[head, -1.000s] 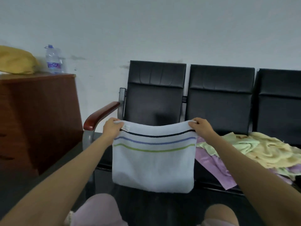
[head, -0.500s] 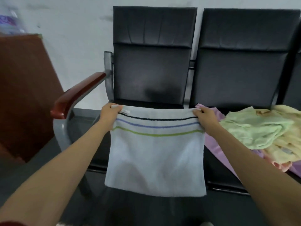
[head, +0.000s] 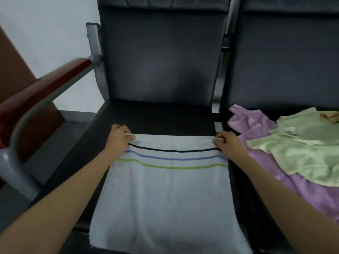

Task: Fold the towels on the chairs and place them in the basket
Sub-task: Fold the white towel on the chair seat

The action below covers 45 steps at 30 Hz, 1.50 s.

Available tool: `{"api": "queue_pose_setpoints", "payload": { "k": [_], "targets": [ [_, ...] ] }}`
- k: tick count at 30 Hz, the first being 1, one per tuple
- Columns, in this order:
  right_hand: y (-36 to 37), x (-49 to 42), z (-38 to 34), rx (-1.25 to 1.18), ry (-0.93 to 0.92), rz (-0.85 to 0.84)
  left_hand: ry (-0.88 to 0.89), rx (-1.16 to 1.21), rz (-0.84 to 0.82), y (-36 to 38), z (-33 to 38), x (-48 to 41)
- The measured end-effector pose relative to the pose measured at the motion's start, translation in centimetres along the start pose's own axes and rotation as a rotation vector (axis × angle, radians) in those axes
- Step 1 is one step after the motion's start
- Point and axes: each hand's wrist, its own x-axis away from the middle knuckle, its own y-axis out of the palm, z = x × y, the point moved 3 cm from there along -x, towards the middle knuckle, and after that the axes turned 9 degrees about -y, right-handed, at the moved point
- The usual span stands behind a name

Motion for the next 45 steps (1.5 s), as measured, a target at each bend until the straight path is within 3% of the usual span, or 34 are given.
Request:
{"api": "queue_pose_setpoints", "payload": {
  "k": [7, 12, 21, 25, 39, 45],
  "targets": [
    [-0.6, -1.1, -0.7, 0.086, -0.107, -0.286, -0.011, -0.147, -0.102, -0.5, 0.4, -0.7],
    [-0.8, -0.4, -2.2, 0.244, -0.142, -0.392, -0.039, -0.206, -0.181, -1.6, -0.3, 0.6],
    [-5.0, 5.6, -6.8, 0.154, -0.267, -0.249, 0.046, -0.456, -0.298, -5.6, -1.5, 7.4],
    [-8.7, 9.7, -10.2, 0.189, -0.329, -0.254, 0.106, -0.448, -0.222, -9.0, -1.0, 12.2],
    [-23.9, 23.0, -20.1, 0.026, -0.316, 0.029, 0.342, 0.143, 0.236, -22.6, 5.8, 25.0],
    [-27.2, 24.5, -21.7, -0.072, -0.342, 0.153, 0.22, 0.631, 0.07, -25.5, 8.1, 26.8]
  ]
}}
